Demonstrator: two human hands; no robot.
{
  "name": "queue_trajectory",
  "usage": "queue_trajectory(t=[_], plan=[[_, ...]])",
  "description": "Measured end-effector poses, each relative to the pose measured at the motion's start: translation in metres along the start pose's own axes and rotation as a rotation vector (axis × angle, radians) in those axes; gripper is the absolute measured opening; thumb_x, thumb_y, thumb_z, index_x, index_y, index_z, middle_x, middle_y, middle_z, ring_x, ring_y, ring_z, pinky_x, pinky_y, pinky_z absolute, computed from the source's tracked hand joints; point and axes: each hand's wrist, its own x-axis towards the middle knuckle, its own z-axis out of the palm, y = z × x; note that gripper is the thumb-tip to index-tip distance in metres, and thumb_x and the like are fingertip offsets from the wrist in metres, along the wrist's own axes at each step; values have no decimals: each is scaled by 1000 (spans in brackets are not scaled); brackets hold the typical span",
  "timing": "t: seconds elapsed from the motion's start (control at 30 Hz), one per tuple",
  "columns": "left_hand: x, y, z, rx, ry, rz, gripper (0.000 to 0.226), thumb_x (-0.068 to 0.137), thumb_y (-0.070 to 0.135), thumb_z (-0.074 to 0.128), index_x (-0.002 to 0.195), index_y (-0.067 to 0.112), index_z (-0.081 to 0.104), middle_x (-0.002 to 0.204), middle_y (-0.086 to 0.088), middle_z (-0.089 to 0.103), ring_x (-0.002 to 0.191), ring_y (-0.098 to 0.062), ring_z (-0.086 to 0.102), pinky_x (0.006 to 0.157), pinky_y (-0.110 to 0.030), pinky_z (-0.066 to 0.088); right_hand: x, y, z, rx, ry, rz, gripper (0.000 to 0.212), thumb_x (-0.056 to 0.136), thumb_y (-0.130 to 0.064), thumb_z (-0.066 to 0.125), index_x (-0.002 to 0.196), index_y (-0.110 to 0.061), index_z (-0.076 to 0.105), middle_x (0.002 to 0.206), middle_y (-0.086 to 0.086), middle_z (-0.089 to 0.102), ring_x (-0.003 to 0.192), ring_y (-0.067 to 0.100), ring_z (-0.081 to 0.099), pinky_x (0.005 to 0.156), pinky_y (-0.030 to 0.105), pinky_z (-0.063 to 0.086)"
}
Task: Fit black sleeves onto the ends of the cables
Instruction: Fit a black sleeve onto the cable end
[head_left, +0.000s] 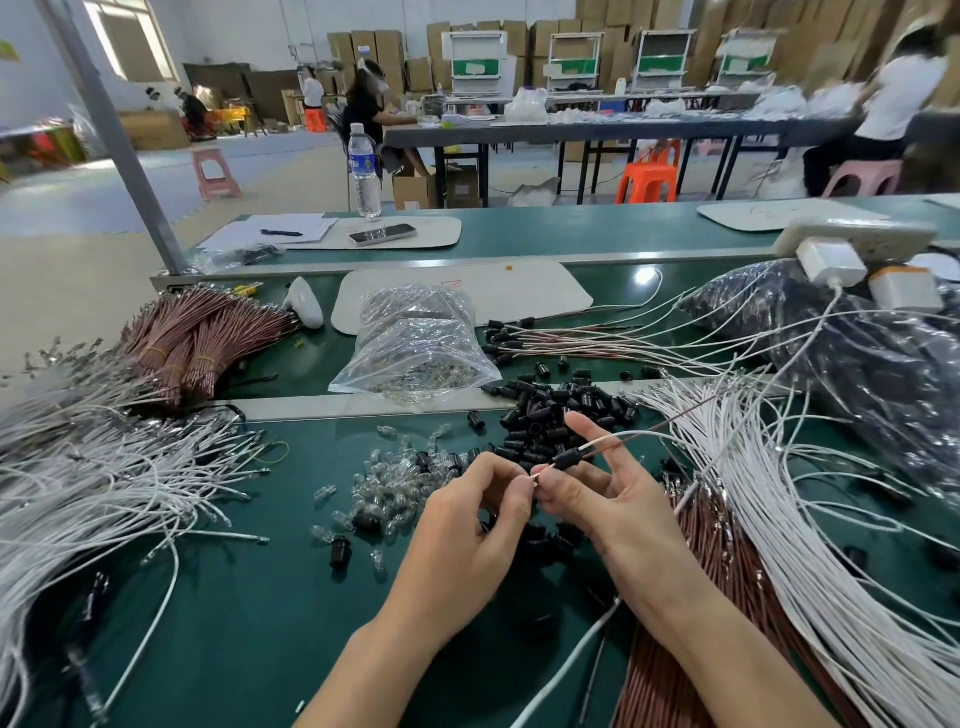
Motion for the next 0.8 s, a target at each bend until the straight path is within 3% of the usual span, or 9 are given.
queue_trajectory(t=[0.13, 0.4, 0.6, 0.8], plan=[[1, 1, -1, -13, 14, -5, 16, 102, 36, 52, 87, 33, 56, 77, 10, 63, 71, -13, 59, 63, -17, 43, 1, 1, 1, -13, 7, -7, 75, 72, -18, 83, 139, -33, 54, 82, 6, 71, 94, 28, 76, 80, 26, 60], [0, 0, 0, -29, -13, -6, 19, 103, 41, 48, 88, 30, 54, 74, 2, 60, 66, -20, 54, 61, -40, 44, -2, -2, 1, -4, -28, -2, 73, 77, -13, 82, 141, -34, 53, 78, 1, 71, 96, 27, 76, 81, 26, 60], [0, -3, 1, 47, -1, 8, 19, 104, 47, 41, 93, 36, 51, 78, 8, 64, 69, -18, 61, 62, -35, 48, -3, -1, 3, 26, -38, 14, 62, 75, -22, 86, 132, -33, 63, 90, 10, 73, 100, 29, 74, 85, 27, 59], [0, -6, 2, 53, -14, 7, 22, 104, 52, 37, 95, 38, 49, 79, 10, 64, 69, -16, 62, 63, -36, 49, -3, -4, 5, 89, 4, 83, 37, 70, -39, 83, 104, -26, 77, 102, 18, 77, 92, 23, 76, 73, 22, 59]])
